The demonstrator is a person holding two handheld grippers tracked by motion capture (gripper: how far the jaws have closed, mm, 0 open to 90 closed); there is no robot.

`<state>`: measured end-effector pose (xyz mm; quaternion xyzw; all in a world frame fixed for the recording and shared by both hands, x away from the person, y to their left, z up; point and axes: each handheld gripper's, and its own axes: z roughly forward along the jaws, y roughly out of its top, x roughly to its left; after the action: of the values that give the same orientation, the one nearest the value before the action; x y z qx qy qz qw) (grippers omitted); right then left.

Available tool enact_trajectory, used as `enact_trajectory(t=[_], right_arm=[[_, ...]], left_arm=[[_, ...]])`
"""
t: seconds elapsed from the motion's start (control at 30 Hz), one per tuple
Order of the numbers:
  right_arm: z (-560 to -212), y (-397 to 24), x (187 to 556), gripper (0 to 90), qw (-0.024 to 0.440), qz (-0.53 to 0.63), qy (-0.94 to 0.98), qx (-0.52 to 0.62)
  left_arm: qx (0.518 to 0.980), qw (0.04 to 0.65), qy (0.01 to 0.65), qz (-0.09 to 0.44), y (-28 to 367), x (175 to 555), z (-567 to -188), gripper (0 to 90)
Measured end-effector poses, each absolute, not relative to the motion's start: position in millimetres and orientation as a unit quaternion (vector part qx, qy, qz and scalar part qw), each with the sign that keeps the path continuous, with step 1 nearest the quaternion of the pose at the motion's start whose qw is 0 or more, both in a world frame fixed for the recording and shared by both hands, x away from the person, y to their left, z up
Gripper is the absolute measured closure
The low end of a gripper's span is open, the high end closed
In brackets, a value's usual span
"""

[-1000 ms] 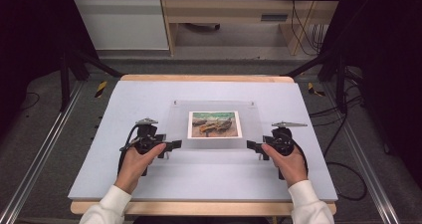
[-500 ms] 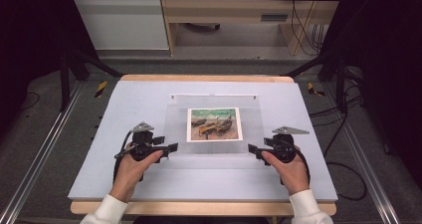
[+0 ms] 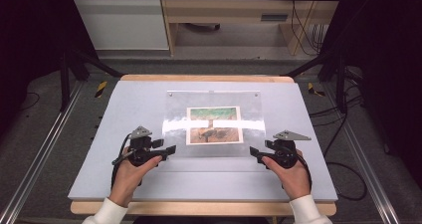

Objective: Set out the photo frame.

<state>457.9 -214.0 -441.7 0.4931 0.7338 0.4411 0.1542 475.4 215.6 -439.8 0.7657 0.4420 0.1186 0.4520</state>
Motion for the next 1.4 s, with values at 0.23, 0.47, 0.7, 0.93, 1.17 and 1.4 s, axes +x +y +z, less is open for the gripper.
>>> enact_trajectory(t=[0.23, 0.47, 0.7, 0.93, 1.17, 1.4], right_arm=[[-442, -214, 451, 33.5, 0.166, 0.441, 0.733, 0.490], [-441, -215, 444, 36.6, 0.178, 0.438, 0.737, 0.483], [-441, -214, 436, 40.2, 0.192, 0.432, 0.741, 0.477], [-441, -214, 428, 44.2, 0.204, 0.425, 0.743, 0.475], [-441, -214, 419, 49.8, 0.218, 0.418, 0.747, 0.470], [-441, -214, 412, 54.4, 0.224, 0.414, 0.745, 0.473]], left_arm=[[0.767, 0.448, 0.440, 0.128, 215, 470, -439, 38.8], [0.771, 0.443, 0.435, 0.142, 213, 462, -438, 39.9], [0.773, 0.439, 0.430, 0.156, 212, 454, -437, 42.7], [0.771, 0.440, 0.430, 0.164, 213, 446, -438, 46.8], [0.774, 0.434, 0.427, 0.172, 213, 439, -438, 50.7], [0.770, 0.436, 0.431, 0.176, 214, 432, -439, 55.2]])
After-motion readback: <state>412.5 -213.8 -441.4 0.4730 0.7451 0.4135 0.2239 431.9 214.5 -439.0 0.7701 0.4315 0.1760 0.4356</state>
